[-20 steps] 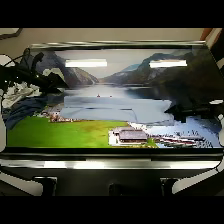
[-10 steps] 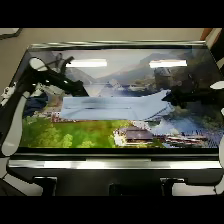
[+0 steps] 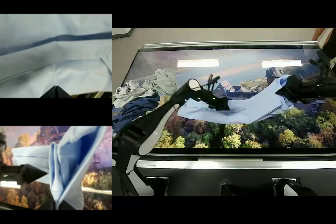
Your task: Fold the shirts.
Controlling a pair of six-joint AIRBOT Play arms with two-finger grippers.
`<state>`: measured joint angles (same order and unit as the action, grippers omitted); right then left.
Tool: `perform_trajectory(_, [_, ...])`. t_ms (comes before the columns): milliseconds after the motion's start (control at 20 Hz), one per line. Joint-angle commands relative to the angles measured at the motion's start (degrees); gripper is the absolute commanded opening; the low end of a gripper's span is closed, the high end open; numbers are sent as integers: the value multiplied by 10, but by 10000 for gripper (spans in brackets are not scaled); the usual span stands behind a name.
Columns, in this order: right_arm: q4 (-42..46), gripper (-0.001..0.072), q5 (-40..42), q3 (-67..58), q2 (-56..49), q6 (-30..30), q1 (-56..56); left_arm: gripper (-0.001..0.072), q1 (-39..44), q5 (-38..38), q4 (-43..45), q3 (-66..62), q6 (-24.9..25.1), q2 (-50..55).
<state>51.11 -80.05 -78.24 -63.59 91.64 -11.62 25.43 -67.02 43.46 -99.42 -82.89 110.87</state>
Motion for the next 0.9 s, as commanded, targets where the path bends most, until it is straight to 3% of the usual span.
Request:
perform_trajectory(0, [7,40,-54,-1,66,33,4,31,50,37,-85,2,-4,44])
perform_trajectory(250, [26,40,-56,-1,111,41,4,31,141,-10,-166,2,28,84])
perform_trajectory(450, [4,40,-19,-1,94,23,4,30,152,-9,-202,1,37,94])
perform_trajectory(600, [-54,40,9,-1,59,10,6,29,96,7,-181,0,38,63])
perform_trajectory(850, [-86,40,106,-1,-46,-10,141,29,-97,22,-25,0,1,-92])
